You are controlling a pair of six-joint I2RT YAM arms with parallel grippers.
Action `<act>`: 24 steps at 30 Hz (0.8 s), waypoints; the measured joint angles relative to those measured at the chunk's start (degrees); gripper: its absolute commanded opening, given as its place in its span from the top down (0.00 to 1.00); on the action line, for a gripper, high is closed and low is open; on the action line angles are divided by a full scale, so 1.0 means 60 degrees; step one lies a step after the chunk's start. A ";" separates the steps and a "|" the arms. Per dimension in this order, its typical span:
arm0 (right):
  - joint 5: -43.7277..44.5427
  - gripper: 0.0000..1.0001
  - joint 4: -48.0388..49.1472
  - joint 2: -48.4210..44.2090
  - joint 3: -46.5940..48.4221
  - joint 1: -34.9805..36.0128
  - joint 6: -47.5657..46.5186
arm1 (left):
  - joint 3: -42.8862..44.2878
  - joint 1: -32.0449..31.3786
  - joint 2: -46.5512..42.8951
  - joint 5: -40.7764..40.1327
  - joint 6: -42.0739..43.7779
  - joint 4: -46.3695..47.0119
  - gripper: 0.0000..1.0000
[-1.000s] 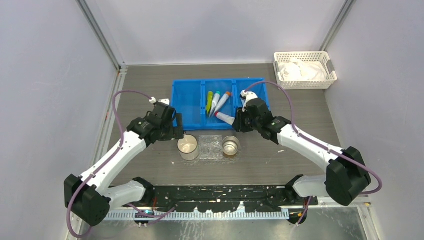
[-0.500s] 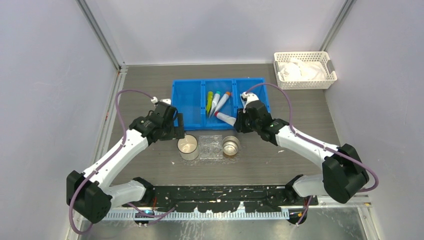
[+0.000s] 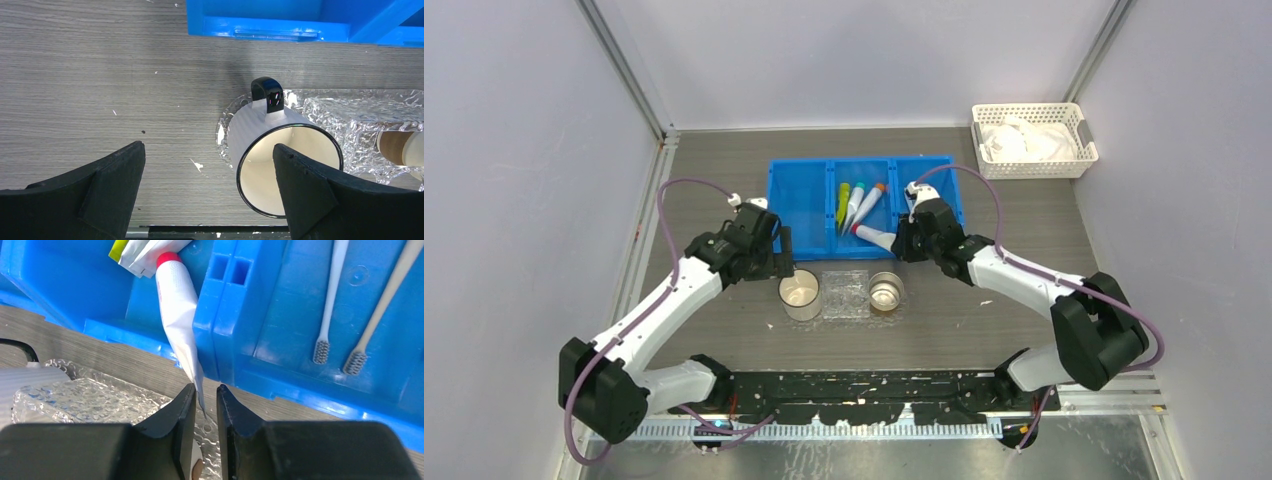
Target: Prepare toiletry sets of a toothbrush and toothpaste on the tray
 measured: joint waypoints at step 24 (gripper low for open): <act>-0.0608 0.97 -0.0911 -0.0401 0.0882 -0.0036 -0.0025 | 0.0000 0.0033 0.0229 0.0084 0.0007 0.0153 0.00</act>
